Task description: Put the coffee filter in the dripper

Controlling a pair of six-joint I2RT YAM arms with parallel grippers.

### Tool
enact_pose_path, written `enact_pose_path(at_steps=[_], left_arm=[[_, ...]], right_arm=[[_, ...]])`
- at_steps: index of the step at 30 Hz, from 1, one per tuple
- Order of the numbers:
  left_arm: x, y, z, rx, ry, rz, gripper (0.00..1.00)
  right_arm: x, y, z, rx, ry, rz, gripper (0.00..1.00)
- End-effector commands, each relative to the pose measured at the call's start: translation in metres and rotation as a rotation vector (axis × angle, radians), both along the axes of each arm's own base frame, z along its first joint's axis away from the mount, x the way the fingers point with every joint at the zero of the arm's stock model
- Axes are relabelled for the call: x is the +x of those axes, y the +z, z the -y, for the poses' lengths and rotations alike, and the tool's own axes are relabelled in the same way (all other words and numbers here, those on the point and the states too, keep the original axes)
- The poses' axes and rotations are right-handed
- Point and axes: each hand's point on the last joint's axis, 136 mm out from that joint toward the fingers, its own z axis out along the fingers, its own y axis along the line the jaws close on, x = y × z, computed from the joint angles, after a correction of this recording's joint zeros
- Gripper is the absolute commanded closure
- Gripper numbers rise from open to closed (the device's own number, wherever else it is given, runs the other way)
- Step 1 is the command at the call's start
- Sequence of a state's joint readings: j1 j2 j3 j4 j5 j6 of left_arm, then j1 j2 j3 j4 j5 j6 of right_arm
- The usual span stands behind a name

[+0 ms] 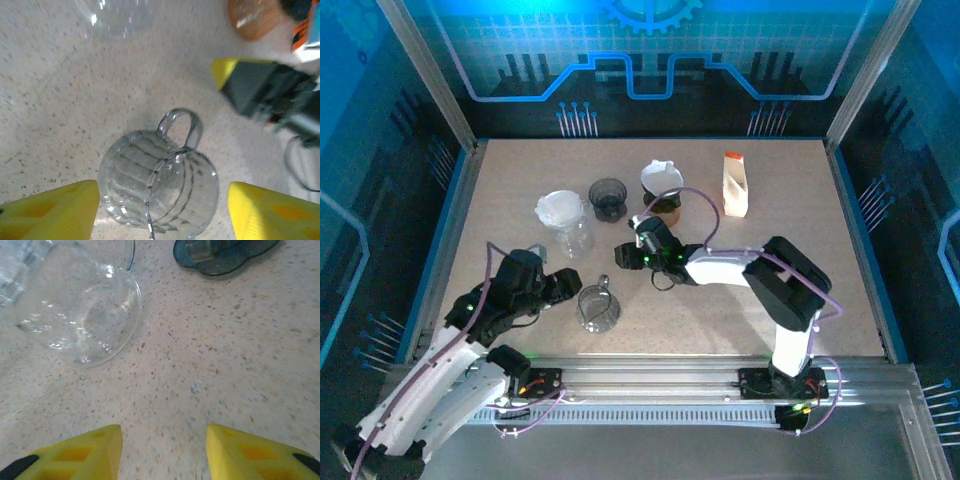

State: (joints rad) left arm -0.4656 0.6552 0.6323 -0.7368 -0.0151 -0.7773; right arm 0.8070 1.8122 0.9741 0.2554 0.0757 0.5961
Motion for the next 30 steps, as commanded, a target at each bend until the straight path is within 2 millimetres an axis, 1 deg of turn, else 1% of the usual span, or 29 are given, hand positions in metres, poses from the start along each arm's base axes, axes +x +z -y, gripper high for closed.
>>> enact_pose_path(at_steps=[1,3,4,8,13,17,22,26,28,30], left_arm=[[-0.006,-0.014,0.027,-0.1,-0.073,-0.049,0.22],[-0.009,-0.024,0.036,-0.109,-0.099,-0.076,0.18],[-0.01,-0.028,0.041,-0.109,-0.112,-0.088,0.18],[-0.011,-0.04,0.054,-0.104,-0.144,-0.122,0.18],[-0.002,-0.043,0.069,-0.102,-0.179,-0.114,0.24],[0.004,-0.042,0.086,-0.08,-0.255,-0.095,0.28],[0.006,-0.043,0.115,-0.096,-0.353,-0.094,0.29],[0.006,-0.038,0.138,-0.122,-0.425,-0.084,0.29],[0.005,-0.033,0.145,-0.131,-0.446,-0.074,0.29],[0.005,-0.025,0.145,-0.143,-0.445,-0.061,0.28]], right_arm=[[0.002,0.022,0.022,0.021,-0.055,0.054,0.47],[0.0,0.03,0.034,0.017,-0.07,0.051,0.45],[-0.005,0.025,0.043,0.004,-0.077,0.042,0.44],[-0.008,0.036,0.062,-0.005,-0.101,0.064,0.42],[-0.008,0.042,0.084,-0.001,-0.139,0.073,0.41],[-0.011,0.047,0.097,-0.01,-0.147,0.088,0.42],[-0.012,0.051,0.104,-0.001,-0.132,0.089,0.42],[-0.01,0.056,0.103,0.007,-0.111,0.091,0.42],[-0.008,0.059,0.099,0.006,-0.094,0.092,0.42],[-0.007,0.062,0.092,0.01,-0.067,0.091,0.42]])
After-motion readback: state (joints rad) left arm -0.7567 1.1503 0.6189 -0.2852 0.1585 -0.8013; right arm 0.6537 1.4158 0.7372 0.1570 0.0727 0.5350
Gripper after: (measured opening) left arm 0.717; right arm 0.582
